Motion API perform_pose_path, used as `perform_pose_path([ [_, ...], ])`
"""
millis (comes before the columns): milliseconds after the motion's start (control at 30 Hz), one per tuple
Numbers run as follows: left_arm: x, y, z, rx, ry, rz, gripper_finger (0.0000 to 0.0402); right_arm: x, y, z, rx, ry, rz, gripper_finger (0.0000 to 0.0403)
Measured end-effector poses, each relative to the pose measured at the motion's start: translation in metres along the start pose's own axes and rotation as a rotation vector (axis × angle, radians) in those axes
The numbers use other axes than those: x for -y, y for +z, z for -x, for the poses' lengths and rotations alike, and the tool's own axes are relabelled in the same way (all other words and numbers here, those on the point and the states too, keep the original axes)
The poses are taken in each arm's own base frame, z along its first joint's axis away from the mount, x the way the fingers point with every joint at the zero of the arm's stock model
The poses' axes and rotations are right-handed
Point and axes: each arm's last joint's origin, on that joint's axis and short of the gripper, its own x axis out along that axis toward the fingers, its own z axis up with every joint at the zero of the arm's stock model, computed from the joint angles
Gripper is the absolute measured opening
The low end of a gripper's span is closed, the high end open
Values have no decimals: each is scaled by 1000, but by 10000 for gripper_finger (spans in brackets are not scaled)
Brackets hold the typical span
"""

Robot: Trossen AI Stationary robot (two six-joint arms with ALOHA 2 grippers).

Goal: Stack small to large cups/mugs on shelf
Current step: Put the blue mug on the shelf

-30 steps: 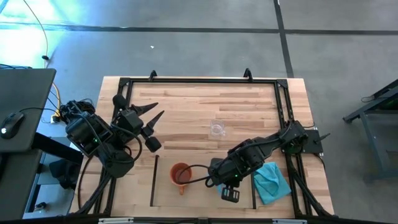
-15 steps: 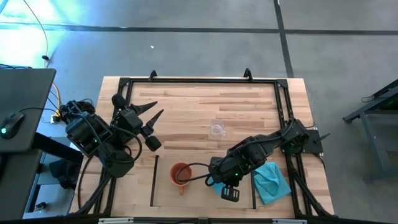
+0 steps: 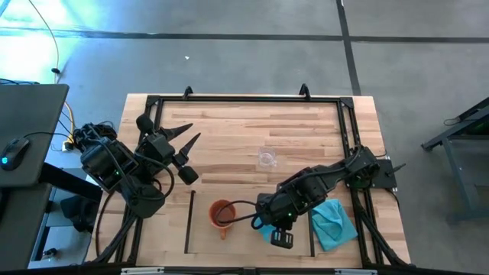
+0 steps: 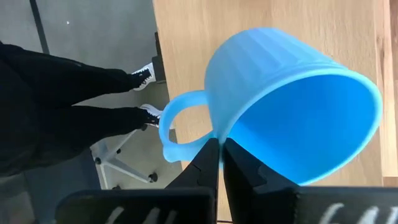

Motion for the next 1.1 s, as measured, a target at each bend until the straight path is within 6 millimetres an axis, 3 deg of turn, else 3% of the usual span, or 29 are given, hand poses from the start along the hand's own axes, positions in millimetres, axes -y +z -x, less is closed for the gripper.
perform_pose_path([
  [1100, 1, 0, 0, -13, -17, 1, 124, -2, 6, -12, -6, 11, 5, 28],
])
